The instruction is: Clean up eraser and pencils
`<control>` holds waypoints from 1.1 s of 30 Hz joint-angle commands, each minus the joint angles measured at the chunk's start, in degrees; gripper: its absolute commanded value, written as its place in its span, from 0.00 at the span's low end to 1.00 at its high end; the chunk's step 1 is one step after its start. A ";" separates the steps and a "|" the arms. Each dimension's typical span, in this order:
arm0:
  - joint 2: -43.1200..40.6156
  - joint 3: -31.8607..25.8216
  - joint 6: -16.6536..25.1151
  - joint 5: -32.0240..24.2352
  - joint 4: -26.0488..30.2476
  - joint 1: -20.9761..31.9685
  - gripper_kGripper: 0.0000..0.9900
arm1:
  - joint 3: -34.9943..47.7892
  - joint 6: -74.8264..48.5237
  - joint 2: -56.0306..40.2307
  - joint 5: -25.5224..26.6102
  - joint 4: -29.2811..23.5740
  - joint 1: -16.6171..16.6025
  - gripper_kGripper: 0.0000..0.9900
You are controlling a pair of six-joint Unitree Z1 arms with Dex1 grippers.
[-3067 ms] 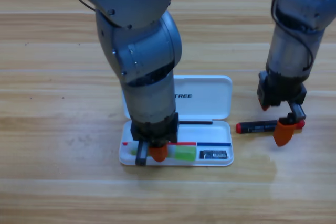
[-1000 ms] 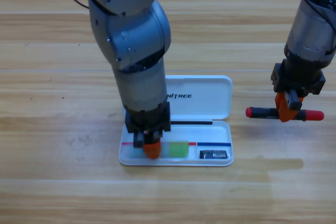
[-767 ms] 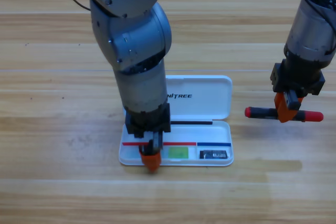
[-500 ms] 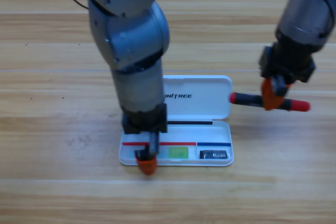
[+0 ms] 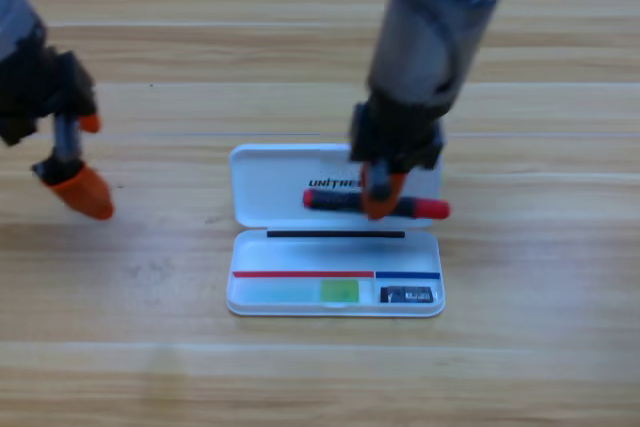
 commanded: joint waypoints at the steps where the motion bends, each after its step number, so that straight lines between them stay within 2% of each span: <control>1: 0.30 4.79 0.09 -2.95 -2.39 2.08 1.00 | -3.59 0.64 9.40 -3.17 0.95 3.13 0.00; 14: -0.14 7.70 0.09 -3.83 -3.97 2.08 1.00 | -6.14 1.52 12.30 -3.69 0.95 3.05 0.00; 15: -0.14 7.78 0.09 -3.92 -3.97 2.08 1.00 | -6.05 1.61 12.12 -3.69 0.95 3.05 0.10; 16: -0.14 7.87 0.09 -3.92 -4.06 2.08 1.00 | -6.05 1.79 12.03 -3.69 0.95 3.05 0.29; 18: -0.05 8.05 0.09 -3.92 -4.23 2.08 1.00 | -5.70 2.40 11.33 -3.69 0.95 3.05 0.75; 19: -0.14 8.13 0.09 -3.92 -4.23 2.08 1.00 | -5.61 2.93 10.98 -3.69 0.95 3.05 0.89; 26: -0.32 7.61 0.00 -3.92 -4.23 2.08 1.00 | -3.24 3.10 5.62 -0.88 0.95 3.66 0.97; 29: -0.67 5.67 0.26 -3.83 -4.32 2.96 1.00 | -0.16 3.19 -0.10 3.16 0.95 4.37 0.97; 33: -0.14 0.22 1.32 -5.50 -4.94 6.39 0.98 | 4.76 3.19 -9.59 10.02 0.60 4.72 0.99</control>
